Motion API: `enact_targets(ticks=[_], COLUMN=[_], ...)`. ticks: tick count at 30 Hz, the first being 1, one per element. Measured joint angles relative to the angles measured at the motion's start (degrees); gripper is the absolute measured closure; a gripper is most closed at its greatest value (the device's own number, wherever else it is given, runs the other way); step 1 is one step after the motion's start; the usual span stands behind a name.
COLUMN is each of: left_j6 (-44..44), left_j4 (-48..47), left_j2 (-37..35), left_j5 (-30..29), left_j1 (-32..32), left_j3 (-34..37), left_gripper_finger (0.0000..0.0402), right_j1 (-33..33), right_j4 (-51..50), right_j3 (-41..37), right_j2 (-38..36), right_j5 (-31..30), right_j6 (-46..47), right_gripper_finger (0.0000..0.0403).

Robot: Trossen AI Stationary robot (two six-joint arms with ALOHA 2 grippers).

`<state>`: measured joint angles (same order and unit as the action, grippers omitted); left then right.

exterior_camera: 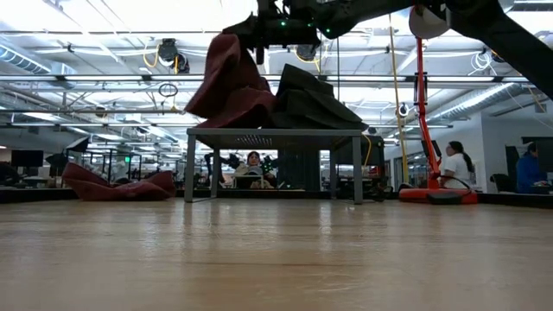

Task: Pick & Place hat
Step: Stack the bottom maroon cap on the maroon cap on the shelf

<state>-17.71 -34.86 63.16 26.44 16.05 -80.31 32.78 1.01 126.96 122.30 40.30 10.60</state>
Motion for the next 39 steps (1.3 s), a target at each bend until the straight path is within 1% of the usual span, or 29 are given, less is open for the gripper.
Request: enact_targets(ticks=[4, 11, 18, 20, 23, 27, 32, 36, 39], left_j6=[0.0, 0.7, 1.0, 1.0, 1.0, 1.1, 1.1, 1.1, 1.1], left_j4=[0.0, 0.0, -0.1, -0.1, -0.1, -0.1, -0.1, -0.1, -0.1], left_j2=[0.0, 0.3, 0.3, 0.3, 0.3, 0.3, 0.3, 0.3, 0.3], left_j5=[0.0, 0.0, 0.0, 0.0, 0.0, -0.1, -1.6, -3.5, -4.5], left_j1=[0.0, 0.0, 0.0, 0.0, 0.0, 0.0, 0.0, 0.0, 0.0], left_j3=[0.0, 0.0, 0.0, 0.0, 0.0, 0.0, 0.0, 0.0, 0.0], left_gripper_finger=[0.0246, 0.0230, 0.0224, 0.0227, 0.0235, 0.0245, 0.0254, 0.0251, 0.0245], right_j1=[0.6, 0.9, 0.7, 1.2, 1.2, 1.3, 0.8, 0.3, 0.1], right_j4=[-5.5, -12.9, -21.2, -25.4, -28.5, -34.8, -41.5, -43.3, -43.3], right_j3=[0.0, 0.0, 0.1, 0.0, 0.0, 0.0, 0.0, 0.0, 0.0], right_j2=[-0.1, -0.1, -1.5, -2.5, -2.9, -3.7, -3.8, -3.8, -3.8], right_j5=[-1.7, -2.4, -10.2, -11.1, -16.1, -19.2, -25.2, -28.0, -28.5], right_j6=[-3.8, -4.0, 0.2, 0.2, 0.0, -0.5, -2.3, -3.7, -4.2], right_gripper_finger=[0.0381, 0.0381, 0.0372, 0.0379, 0.0382, 0.0382, 0.0377, 0.0380, 0.0378])
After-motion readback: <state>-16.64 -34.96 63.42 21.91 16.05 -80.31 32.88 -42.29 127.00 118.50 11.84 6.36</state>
